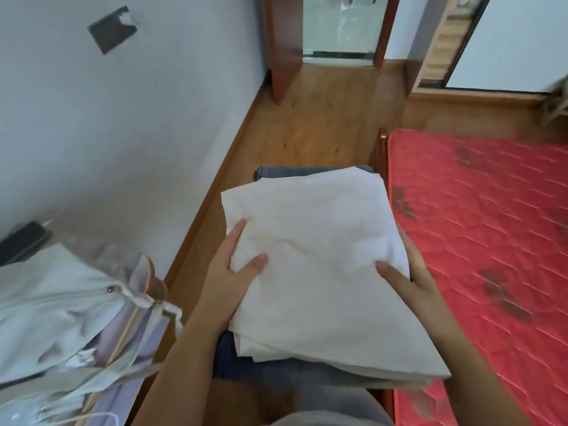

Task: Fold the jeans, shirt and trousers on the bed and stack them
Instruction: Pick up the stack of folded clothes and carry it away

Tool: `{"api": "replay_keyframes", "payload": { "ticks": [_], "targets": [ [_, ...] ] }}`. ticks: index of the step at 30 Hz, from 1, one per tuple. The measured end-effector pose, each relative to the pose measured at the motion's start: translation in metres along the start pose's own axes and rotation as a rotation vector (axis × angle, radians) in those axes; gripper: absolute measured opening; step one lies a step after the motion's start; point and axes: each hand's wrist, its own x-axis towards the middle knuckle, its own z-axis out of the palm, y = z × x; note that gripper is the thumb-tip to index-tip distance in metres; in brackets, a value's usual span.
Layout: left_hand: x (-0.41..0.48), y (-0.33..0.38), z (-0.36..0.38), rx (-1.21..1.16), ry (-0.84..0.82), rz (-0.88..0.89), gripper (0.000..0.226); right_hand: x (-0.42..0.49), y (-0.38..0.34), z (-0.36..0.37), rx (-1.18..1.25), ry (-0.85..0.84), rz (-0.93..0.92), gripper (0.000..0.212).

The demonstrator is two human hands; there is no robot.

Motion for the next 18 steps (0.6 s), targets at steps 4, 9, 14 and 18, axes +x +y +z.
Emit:
{"api": "replay_keyframes", "payload": {
  "ticks": [4, 9, 14, 18],
  "targets": [
    [0.072, 0.027, 0.028, -0.041, -0.084, 0.004, 0.06, 0.061, -0.017, -0.021, 0.036, 0.074, -0.002, 0.055],
    [0.155, 0.049, 0.054, -0.056, -0.16, 0.016, 0.059, 0.131, -0.027, -0.031, 0.062, 0.159, 0.033, 0.055],
    [0.265, 0.055, 0.066, -0.061, -0.221, 0.019, 0.057, 0.226, -0.03, -0.02, 0.046, 0.224, 0.044, 0.056],
    [0.371, 0.063, 0.061, -0.064, -0.258, 0.055, 0.058, 0.317, -0.04, 0.004, 0.028, 0.265, 0.039, 0.055]
  ]
}}
